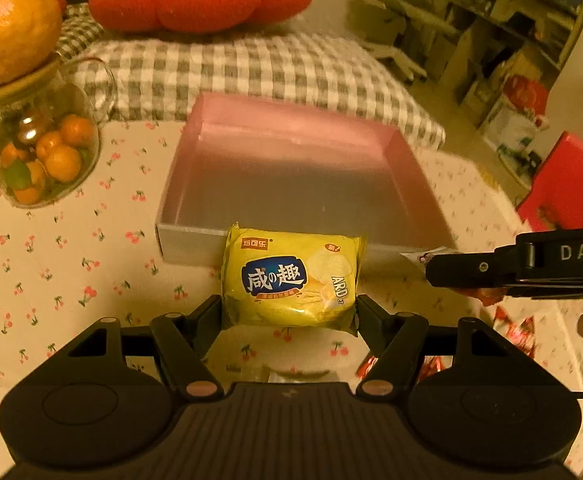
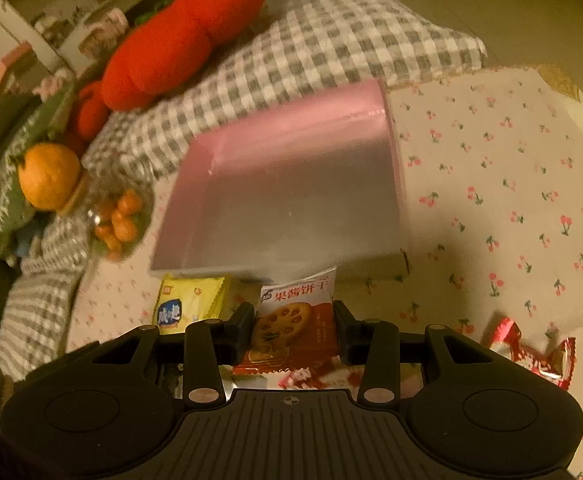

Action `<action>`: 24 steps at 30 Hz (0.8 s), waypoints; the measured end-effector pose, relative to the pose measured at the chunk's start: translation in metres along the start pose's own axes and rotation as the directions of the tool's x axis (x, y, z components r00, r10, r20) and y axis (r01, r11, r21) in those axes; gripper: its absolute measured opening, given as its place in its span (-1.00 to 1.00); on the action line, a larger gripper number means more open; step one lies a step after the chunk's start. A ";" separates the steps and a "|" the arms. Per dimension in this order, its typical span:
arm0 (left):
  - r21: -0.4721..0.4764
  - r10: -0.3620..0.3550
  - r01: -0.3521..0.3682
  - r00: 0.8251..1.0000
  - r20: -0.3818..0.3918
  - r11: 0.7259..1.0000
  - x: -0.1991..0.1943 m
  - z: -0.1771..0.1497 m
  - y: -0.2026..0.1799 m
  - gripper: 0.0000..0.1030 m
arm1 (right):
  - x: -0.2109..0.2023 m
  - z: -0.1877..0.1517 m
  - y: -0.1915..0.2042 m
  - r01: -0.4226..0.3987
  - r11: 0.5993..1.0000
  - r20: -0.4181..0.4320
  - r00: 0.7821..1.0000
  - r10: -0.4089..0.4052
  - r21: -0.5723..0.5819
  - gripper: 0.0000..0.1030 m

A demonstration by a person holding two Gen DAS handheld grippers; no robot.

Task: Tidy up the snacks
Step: 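Carry both packets into the silver box and open both tools to release them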

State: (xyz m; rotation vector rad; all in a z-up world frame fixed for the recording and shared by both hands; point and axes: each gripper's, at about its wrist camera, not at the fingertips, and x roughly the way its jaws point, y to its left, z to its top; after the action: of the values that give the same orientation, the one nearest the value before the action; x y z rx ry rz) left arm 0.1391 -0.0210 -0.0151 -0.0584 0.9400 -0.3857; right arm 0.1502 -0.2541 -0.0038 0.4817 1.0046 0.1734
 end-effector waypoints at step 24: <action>-0.023 0.109 -0.106 0.972 0.207 0.994 0.036 0.026 -0.007 0.31 | 0.027 0.025 -0.028 -0.038 0.996 0.154 0.988 0.026 0.081 -0.21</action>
State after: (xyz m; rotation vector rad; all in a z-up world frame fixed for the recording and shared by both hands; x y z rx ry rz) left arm 0.1766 -0.0430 -0.0266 -0.0576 0.7348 -0.2676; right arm 0.1831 -0.2771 -0.0268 0.5791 0.8566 0.1215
